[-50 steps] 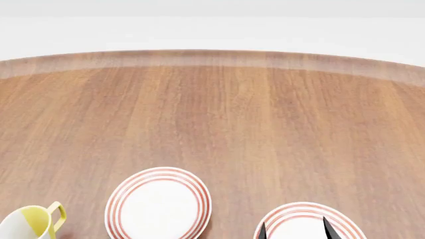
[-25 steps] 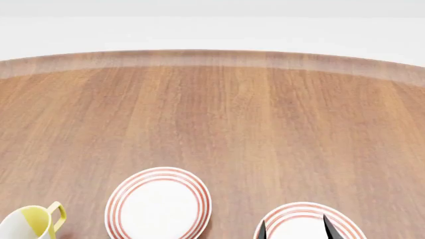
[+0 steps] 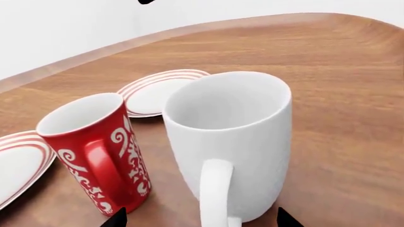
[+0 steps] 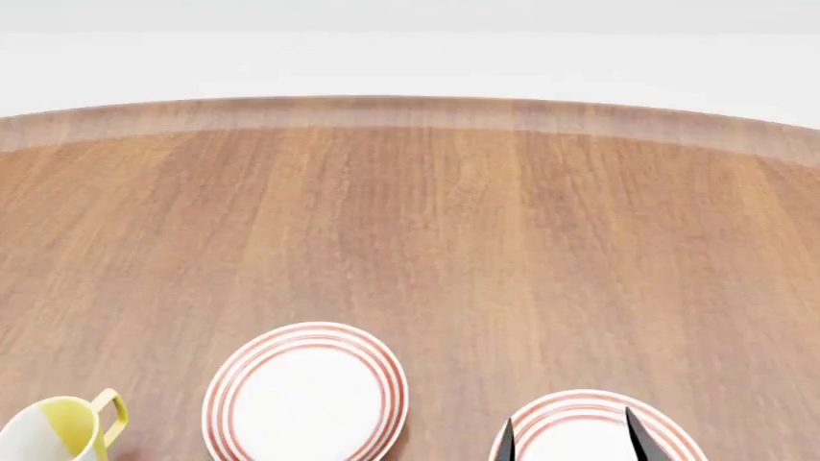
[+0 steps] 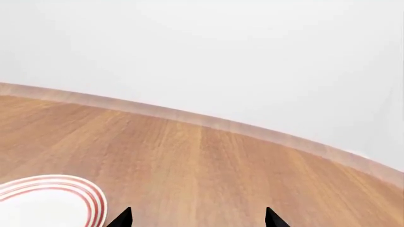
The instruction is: Put the white mug on the left plate.
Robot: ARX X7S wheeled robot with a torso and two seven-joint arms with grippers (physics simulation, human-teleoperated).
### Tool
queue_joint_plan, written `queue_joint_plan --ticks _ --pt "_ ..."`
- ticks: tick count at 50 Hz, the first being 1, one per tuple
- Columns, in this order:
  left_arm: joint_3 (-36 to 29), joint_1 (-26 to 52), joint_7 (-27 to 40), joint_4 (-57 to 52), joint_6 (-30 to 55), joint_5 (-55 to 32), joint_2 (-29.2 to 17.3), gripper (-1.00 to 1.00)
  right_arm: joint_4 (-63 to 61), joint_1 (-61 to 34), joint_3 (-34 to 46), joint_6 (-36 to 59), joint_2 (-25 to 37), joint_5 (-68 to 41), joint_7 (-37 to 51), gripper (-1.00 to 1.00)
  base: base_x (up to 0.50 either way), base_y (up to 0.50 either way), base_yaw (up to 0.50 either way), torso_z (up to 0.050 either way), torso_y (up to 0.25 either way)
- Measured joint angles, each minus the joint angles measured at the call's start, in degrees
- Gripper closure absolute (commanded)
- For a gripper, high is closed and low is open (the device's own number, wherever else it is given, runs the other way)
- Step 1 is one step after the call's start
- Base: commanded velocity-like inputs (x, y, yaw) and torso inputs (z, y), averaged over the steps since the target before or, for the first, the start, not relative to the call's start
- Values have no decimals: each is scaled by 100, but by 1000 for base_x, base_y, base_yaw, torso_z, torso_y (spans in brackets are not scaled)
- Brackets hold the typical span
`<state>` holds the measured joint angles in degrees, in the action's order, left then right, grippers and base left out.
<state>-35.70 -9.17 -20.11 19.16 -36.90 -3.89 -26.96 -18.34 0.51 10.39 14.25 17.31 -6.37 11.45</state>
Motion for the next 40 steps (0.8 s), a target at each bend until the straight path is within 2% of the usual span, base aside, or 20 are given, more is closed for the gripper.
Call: queue_joint_plan --ticks 12,13,40 --pt "-59 88 -47 144 -17 -5 76 -100 -74 -9 1 43 27 -29 29 -100 0 0 0 0 0" --pt "-64 92 -52 147 -15 -10 79 100 -81 -10 1 47 30 -31 32 -100 0 0 0 0 0" --pt "-75 -113 9 -51 -171 -13 -51 100 -113 -25 29 57 72 -82 81 -100 0 0 0 0 0"
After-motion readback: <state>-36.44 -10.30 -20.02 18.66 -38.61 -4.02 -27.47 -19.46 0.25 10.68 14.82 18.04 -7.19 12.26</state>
